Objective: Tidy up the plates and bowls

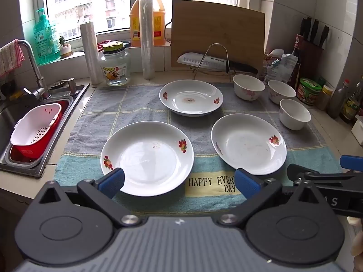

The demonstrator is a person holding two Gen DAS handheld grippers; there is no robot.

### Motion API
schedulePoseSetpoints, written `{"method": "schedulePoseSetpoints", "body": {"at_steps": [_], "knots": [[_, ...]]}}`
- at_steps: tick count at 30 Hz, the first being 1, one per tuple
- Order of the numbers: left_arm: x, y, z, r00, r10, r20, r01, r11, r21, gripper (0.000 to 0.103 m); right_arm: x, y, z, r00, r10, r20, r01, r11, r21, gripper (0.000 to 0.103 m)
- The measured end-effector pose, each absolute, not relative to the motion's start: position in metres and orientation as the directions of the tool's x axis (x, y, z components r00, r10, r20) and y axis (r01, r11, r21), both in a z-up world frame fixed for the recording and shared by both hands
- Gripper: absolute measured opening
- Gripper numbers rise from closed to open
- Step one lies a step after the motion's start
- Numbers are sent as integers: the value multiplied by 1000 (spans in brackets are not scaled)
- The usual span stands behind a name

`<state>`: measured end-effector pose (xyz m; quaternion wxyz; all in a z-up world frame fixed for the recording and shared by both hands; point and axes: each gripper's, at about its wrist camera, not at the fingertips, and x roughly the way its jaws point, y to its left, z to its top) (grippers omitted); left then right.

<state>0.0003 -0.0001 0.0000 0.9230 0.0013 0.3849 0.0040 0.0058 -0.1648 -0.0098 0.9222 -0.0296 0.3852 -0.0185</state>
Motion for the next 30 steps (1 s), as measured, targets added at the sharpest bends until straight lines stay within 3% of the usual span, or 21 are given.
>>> {"method": "schedulePoseSetpoints", "body": {"at_steps": [30], "knots": [[-4, -2, 6, 714, -15, -700, 16, 1000, -5, 102, 1, -164, -2, 708, -85, -701, 35, 996, -86, 103]]}}
